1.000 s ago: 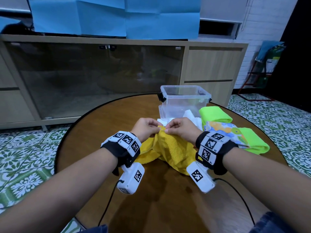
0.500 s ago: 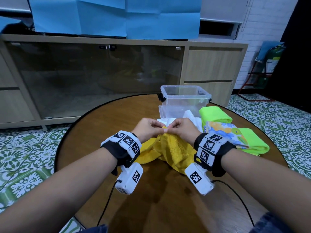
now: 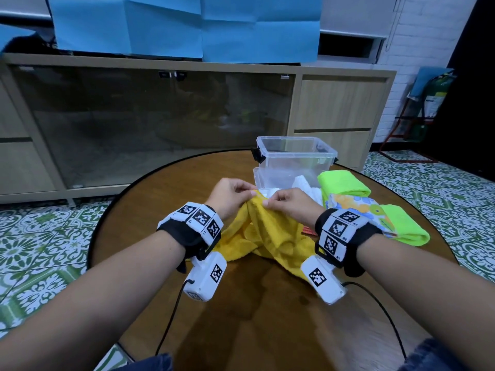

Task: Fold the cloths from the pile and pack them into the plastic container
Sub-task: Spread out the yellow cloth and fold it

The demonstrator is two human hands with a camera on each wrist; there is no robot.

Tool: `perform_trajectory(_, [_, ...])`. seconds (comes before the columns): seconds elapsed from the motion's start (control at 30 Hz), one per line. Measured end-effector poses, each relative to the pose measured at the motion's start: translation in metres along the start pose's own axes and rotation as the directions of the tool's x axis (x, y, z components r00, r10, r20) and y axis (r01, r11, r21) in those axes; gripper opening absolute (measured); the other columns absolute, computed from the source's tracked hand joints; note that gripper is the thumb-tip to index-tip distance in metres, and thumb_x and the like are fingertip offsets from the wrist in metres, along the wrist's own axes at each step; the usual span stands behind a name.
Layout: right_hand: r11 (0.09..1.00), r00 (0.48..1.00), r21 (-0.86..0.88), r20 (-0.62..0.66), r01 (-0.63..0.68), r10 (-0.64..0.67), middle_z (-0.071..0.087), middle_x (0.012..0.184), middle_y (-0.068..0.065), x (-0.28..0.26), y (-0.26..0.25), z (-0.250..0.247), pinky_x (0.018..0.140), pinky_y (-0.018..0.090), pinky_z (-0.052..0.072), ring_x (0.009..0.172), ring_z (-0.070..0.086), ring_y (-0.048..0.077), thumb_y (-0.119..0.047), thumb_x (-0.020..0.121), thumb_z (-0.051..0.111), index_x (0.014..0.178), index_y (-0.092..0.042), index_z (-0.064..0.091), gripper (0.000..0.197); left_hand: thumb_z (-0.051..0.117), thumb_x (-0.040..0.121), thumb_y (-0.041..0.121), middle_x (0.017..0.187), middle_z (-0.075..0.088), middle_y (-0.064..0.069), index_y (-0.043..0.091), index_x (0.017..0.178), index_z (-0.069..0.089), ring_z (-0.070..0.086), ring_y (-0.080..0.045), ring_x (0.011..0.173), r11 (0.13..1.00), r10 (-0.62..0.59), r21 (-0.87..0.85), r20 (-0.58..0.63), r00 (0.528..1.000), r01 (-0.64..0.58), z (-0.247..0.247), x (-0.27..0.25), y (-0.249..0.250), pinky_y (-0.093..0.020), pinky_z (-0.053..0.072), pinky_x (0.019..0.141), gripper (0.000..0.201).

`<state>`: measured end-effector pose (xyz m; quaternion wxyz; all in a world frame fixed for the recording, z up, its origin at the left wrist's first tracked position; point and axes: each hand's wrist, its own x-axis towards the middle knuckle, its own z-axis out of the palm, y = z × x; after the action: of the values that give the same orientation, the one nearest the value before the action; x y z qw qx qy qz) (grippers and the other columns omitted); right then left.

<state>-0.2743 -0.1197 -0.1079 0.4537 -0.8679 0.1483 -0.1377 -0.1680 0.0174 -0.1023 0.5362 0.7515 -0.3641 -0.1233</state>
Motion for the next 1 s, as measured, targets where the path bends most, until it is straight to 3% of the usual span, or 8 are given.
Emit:
perform_trajectory(0.17, [0.672,0.973,-0.741,0.145,-0.013,0.178,0.051,0.070,0.000,-0.012,0.013,-0.019,0.061,0.029,0.036,0.074,0.050,0.019,-0.045,0.090,0.054,0.068,-0.020,0.051,0.033,0.060,0.090,0.013,0.089,0.065,-0.002,0.013,0.095,0.070,0.058,-0.014,0.084,0.983,-0.009,0.174,-0.259,0.966,0.056,-0.032,0.010,-0.016,-0.022,0.043,0.076,0.011])
perform_trajectory(0.27, [0.509,0.976,-0.859,0.065,-0.052,0.209,0.046,0.065,-0.001,-0.011,0.009,-0.026,0.057,0.029,0.030,0.074,0.048,0.020,-0.048,0.089,0.051,0.060,-0.021,0.042,0.041,0.058,0.092,0.015,0.094,0.067,-0.006,0.009,0.100,0.070,0.061,-0.019,0.089,0.963,-0.016,0.252,-0.319,0.948,0.101,-0.045,0.011,-0.025,-0.023,0.044,0.076,0.016])
perform_trajectory(0.5, [0.906,0.900,-0.409,0.345,-0.112,0.267,0.037,0.057,-0.004,-0.013,-0.013,-0.015,0.054,0.023,0.027,0.052,0.036,0.009,-0.034,0.094,0.052,0.060,-0.019,0.043,0.038,0.054,0.094,0.016,0.091,0.060,0.000,0.011,0.102,0.066,0.055,-0.013,0.087,0.967,0.006,0.237,-0.377,0.926,0.090,-0.046,0.012,-0.024,-0.022,0.038,0.074,0.016])
perform_trajectory(0.6, [0.889,0.729,-0.309,0.513,-0.337,0.454,0.053,0.055,0.000,-0.011,-0.018,-0.003,0.043,0.020,0.033,0.040,0.045,0.010,-0.030,0.097,0.040,0.078,-0.012,0.053,0.029,0.051,0.095,0.017,0.093,0.061,0.001,0.016,0.100,0.062,0.056,-0.013,0.089,0.987,0.031,0.156,-0.379,0.925,0.031,-0.042,0.013,-0.017,-0.022,0.039,0.074,0.012])
perform_trajectory(0.67, [0.816,0.686,-0.545,0.520,-0.192,0.508,0.061,0.063,0.007,-0.013,-0.013,0.004,0.041,0.017,0.039,0.038,0.051,0.010,-0.016,0.091,0.043,0.090,-0.007,0.055,0.015,0.050,0.096,0.017,0.095,0.062,0.000,0.018,0.098,0.059,0.057,-0.013,0.091,0.994,0.059,0.104,-0.390,0.919,-0.019,-0.038,0.012,-0.010,-0.022,0.040,0.076,0.010])
perform_trajectory(0.77, [0.654,0.785,-0.748,0.473,0.119,0.399,0.062,0.067,0.010,-0.019,-0.008,0.010,0.043,0.020,0.040,0.031,0.048,0.004,0.000,0.087,0.046,0.093,-0.006,0.055,0.013,0.050,0.096,0.017,0.097,0.062,0.001,0.018,0.100,0.061,0.056,-0.010,0.091,0.994,0.089,0.093,-0.376,0.922,-0.059,-0.032,0.011,-0.003,-0.021,0.041,0.076,0.012])
perform_trajectory(0.87, [0.420,0.899,-0.861,0.392,0.285,0.194,0.051,0.067,0.000,-0.020,-0.013,0.007,0.047,0.022,0.030,0.059,0.049,0.017,-0.013,0.086,0.052,0.076,-0.016,0.049,0.011,0.050,0.096,0.017,0.096,0.061,0.002,0.017,0.100,0.061,0.056,-0.009,0.091,0.992,0.102,0.103,-0.367,0.924,-0.069,-0.030,0.011,-0.003,-0.020,0.040,0.075,0.012])
perform_trajectory(1.0, [0.519,0.901,-0.767,0.433,0.377,-0.014,0.059,0.088,0.004,-0.017,-0.012,0.008,0.058,0.026,0.036,0.080,0.051,0.020,-0.015,0.083,0.055,0.082,-0.016,0.053,0.003,0.051,0.095,0.018,0.096,0.062,0.002,0.018,0.098,0.060,0.057,-0.010,0.090,0.993,0.100,0.090,-0.369,0.924,-0.072,-0.032,0.012,-0.005,-0.021,0.041,0.076,0.010])
